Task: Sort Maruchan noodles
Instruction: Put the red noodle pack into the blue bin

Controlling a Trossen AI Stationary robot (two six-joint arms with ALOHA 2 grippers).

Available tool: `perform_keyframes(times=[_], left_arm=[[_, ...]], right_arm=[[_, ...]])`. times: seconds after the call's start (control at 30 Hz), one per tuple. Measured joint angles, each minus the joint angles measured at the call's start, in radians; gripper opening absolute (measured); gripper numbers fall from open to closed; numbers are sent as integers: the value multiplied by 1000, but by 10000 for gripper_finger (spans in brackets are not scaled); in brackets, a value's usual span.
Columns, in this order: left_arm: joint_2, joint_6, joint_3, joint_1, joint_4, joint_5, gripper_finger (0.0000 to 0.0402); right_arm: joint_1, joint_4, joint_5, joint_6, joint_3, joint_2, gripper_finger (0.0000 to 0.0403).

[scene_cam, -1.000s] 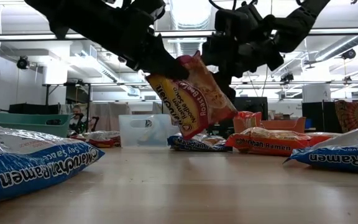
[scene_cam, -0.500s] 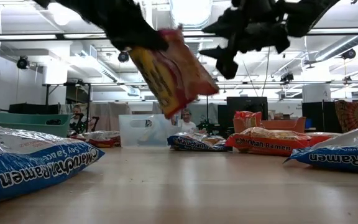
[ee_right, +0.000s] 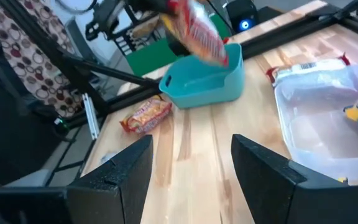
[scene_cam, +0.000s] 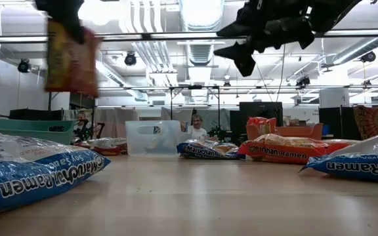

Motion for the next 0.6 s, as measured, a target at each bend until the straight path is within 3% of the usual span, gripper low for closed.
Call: perform_keyframes(times=[0.1,0.23,0.6], left_arm=[[-22,-244,-20,26,-59,-16,5],[-74,-295,-123,25,51,16,5],[-103,-595,-339,28,-45,127,5]], right_arm=[[0,1,1,-1,-1,25,206],[0,-1,1,-2,-5,65,206],[6,3,-2,-20,-9,189,205]])
